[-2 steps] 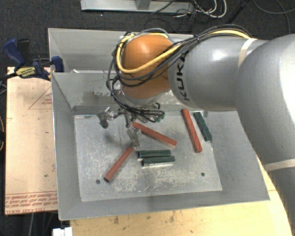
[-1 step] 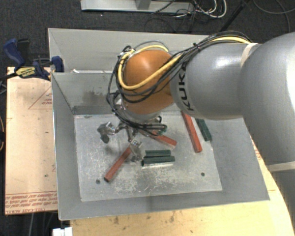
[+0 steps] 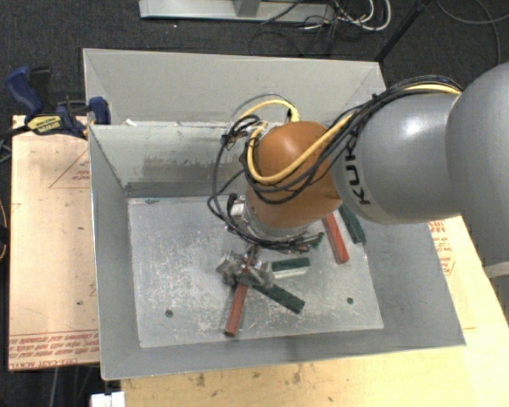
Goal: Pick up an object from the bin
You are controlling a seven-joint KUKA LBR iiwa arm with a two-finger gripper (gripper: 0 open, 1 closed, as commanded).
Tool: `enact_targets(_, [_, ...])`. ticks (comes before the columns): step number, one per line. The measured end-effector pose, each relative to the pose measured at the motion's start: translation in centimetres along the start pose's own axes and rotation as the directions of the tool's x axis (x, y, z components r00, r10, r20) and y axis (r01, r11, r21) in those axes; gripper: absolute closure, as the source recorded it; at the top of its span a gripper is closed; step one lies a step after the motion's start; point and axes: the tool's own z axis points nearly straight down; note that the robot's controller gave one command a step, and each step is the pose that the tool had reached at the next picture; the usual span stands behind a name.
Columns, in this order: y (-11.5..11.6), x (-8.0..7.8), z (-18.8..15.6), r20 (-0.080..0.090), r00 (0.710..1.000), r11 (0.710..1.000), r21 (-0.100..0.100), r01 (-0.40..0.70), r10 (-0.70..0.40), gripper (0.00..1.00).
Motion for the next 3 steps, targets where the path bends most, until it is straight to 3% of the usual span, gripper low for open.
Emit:
enact_targets(1, [0.0, 0.0, 0.0, 0.000, 1.000, 1.000, 0.000, 0.000, 0.000, 1.00])
enact_targets(2, [1.2, 5.5, -2.7, 0.002, 0.999, 0.999, -0.003, 0.047, -0.047, 1.00])
enact_targets(3, [1.4, 4.3, -7.9, -0.006, 1.000, 1.000, -0.001, 0.024, -0.024, 1.00])
